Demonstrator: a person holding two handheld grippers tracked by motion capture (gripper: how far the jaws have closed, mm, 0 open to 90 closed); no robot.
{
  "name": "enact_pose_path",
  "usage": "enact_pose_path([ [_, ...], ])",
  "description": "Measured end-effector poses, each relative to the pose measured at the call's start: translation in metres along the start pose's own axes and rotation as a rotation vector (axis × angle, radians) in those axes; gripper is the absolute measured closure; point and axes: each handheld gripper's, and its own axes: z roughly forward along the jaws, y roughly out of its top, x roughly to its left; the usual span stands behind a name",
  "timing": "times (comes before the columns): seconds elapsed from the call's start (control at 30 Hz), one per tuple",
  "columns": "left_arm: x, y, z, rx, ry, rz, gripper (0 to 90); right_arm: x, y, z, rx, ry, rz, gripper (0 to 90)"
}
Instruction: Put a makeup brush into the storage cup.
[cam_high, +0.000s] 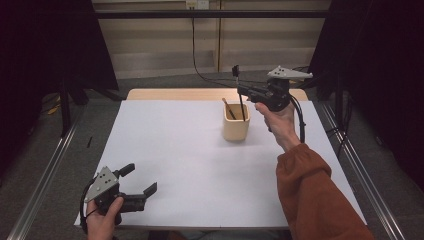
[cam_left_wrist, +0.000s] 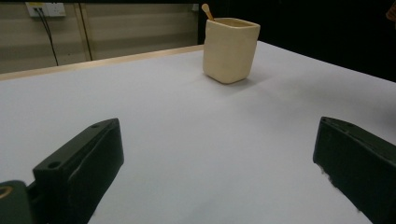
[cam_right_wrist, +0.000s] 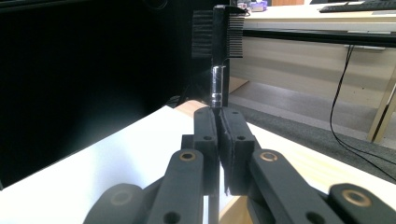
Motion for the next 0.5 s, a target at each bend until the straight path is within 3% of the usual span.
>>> enact_pose_path([
  [0.43,0.000,0.000,0.000,0.000,-0.003,0.002,1.7,-0.010,0.009,0.014,-0.002,-0.015,-0.014,86.0],
  [0.5,0.000,0.000,0.000,-0.001,-0.002,0.001,1.7,-0.011,0.011,0.015,-0.016,-0.010,0.002,86.0],
])
